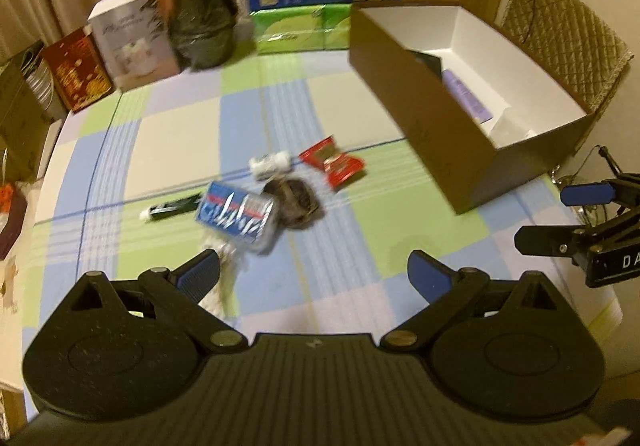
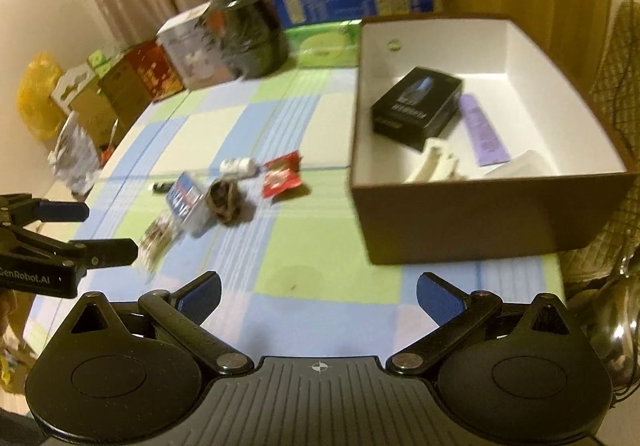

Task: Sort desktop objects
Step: 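Withdraw both tools from the box back toward the remaining objects, then grasp the cotton swab bag with the left tool while the right tool grasps the red candy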

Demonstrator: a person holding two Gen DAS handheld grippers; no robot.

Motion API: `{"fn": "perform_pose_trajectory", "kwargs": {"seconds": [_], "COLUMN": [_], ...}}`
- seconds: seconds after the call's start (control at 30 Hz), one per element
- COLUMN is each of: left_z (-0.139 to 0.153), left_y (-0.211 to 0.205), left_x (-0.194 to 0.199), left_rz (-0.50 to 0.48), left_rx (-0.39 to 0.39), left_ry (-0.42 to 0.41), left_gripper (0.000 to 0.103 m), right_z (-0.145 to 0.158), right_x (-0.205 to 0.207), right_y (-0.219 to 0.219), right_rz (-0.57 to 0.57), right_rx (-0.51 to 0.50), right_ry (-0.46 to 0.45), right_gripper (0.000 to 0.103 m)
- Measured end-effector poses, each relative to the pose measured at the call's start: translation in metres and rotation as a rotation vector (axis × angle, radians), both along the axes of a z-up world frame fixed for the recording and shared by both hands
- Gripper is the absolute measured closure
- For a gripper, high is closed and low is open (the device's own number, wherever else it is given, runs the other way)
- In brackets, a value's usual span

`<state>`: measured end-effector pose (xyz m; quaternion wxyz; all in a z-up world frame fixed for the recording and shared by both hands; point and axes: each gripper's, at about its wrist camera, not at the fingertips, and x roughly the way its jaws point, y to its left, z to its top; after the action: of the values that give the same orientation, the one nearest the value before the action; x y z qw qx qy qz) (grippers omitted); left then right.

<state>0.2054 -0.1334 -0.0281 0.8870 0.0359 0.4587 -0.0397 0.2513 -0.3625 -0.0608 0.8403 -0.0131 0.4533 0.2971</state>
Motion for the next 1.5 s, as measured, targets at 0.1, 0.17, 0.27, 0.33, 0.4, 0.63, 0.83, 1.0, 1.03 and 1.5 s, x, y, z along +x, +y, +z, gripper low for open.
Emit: {"fn": "perform_pose_trajectory", "kwargs": {"seconds": [0.1,0.17,0.27,0.33,0.4,0.63,0.83,1.0,1.03,1.5], "left_z": [-0.003,-0.006,-0.010,-0.013,-0.015,-0.022,-0.035,-0.053,-0.056,-0.098], "left_y": [0.013,0.021,0.032,0.041,0.050,0.071,0.084,0.092,0.093,0.099], "left_x": [-0.006,-0.009,-0.012,-0.013,-0.014,-0.009,0.000,0.011,0.013,0.058], "left_rz": [0.011,0.017,0.029,0.044,0.061,0.092,0.096,0.081,0.074,0.003], "left_rx": [-0.002,-0.001,0.008,0.009,0.017,0.022,0.018,0.024,0.023,0.047], "left_ry": [0.015,0.024,0.032,0.040,0.044,0.059,0.064,0.076,0.076,0.120], "left_gripper": [0.004,0.004,0.004,0.005,0.005,0.005,0.005,0.009,0.010,0.034], "right_z": [-0.006,-0.010,-0.016,-0.019,-0.022,-0.028,-0.034,-0.040,-0.042,-0.055], "right_x": [-0.005,-0.007,-0.010,-0.011,-0.012,-0.011,-0.003,0.007,0.009,0.039], "right_y": [0.014,0.023,0.036,0.045,0.055,0.083,0.097,0.105,0.106,0.116], "right_rz": [0.022,0.035,0.050,0.058,0.070,0.102,0.091,0.076,0.071,0.017], "right_rx": [-0.004,-0.011,-0.017,-0.018,-0.031,-0.035,-0.031,-0.042,-0.046,-0.059], "right_ry": [0.014,0.017,0.021,0.022,0.010,-0.026,-0.048,-0.049,-0.049,-0.044], "right_gripper": [0.002,0.002,0.002,0.002,0.002,0.002,0.002,0.002,0.002,0.002]}}
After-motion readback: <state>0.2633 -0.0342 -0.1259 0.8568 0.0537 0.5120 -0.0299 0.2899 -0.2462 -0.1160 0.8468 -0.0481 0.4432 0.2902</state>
